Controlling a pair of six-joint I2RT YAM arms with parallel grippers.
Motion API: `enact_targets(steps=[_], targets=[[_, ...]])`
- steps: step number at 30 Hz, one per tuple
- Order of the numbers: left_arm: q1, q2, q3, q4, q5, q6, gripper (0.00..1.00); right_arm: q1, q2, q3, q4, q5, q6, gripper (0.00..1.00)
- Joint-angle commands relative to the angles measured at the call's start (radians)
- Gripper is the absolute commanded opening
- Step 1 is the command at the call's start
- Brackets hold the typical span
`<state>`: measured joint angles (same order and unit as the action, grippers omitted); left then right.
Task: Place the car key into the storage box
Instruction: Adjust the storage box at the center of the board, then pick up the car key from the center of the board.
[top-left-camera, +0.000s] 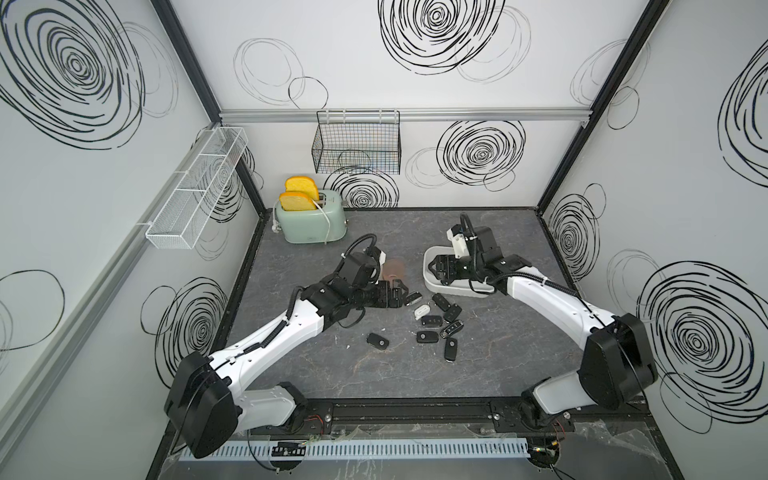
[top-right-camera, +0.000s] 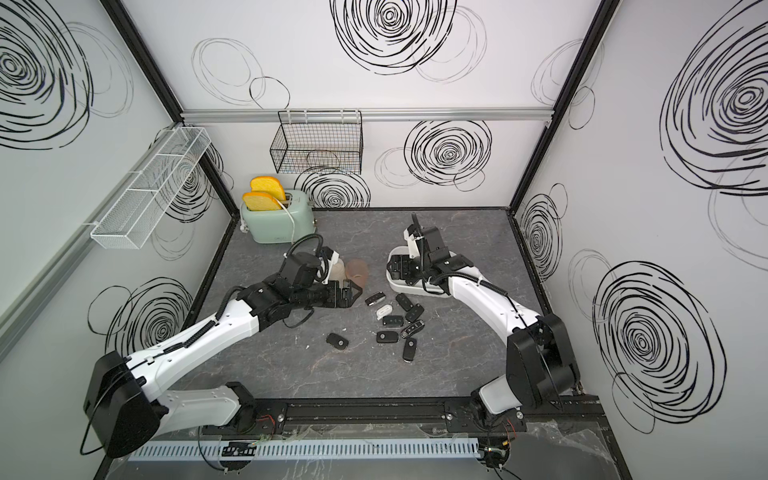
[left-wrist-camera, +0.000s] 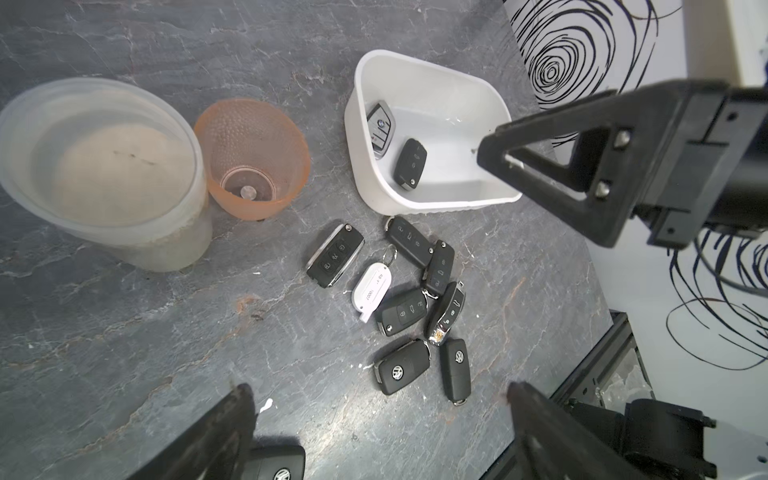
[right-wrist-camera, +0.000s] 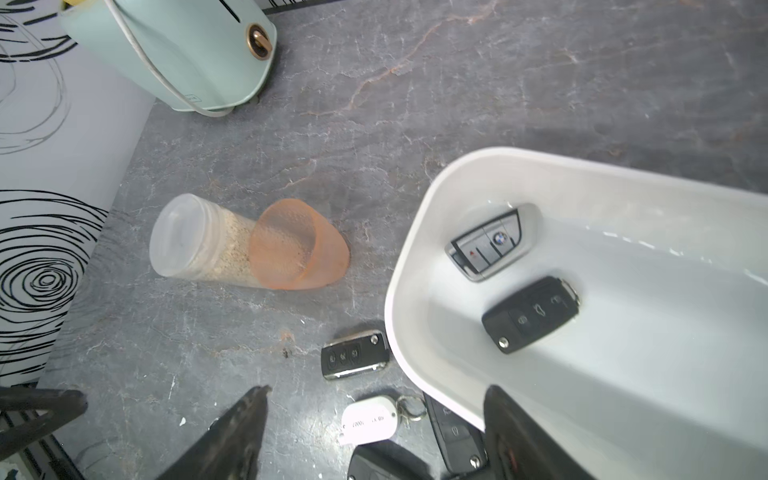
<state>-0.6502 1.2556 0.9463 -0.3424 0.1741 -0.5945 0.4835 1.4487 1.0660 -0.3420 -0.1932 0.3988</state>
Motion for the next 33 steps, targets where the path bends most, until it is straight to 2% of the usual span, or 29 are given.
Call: enact_targets(steps=[1,8,15,25,33], targets=[[-0.023,-0.015,-0.02,0.016,-0.01,-0.024,0.98,0.016,-0.081,-0.065,-0.058,0.034,0.041,0.83],[-0.026,-0.007,-0.015,-0.005,0.022,0.038,0.98,0.053,-0.225,-0.195,-0.13,0.084,0.137,0.82],[-0.01,-0.041,-0.071,-0.003,0.099,0.084,0.98,0.16,-0.283,-0.274,-0.226,0.141,0.287,0.8],[0.033,-0.112,-0.242,0.061,0.173,0.09,0.98,0.347,-0.283,-0.373,-0.233,0.228,0.543,0.76],[0.04,-0.139,-0.299,0.073,0.179,0.099,0.98,0.387,-0.27,-0.448,-0.197,0.241,0.671,0.72]])
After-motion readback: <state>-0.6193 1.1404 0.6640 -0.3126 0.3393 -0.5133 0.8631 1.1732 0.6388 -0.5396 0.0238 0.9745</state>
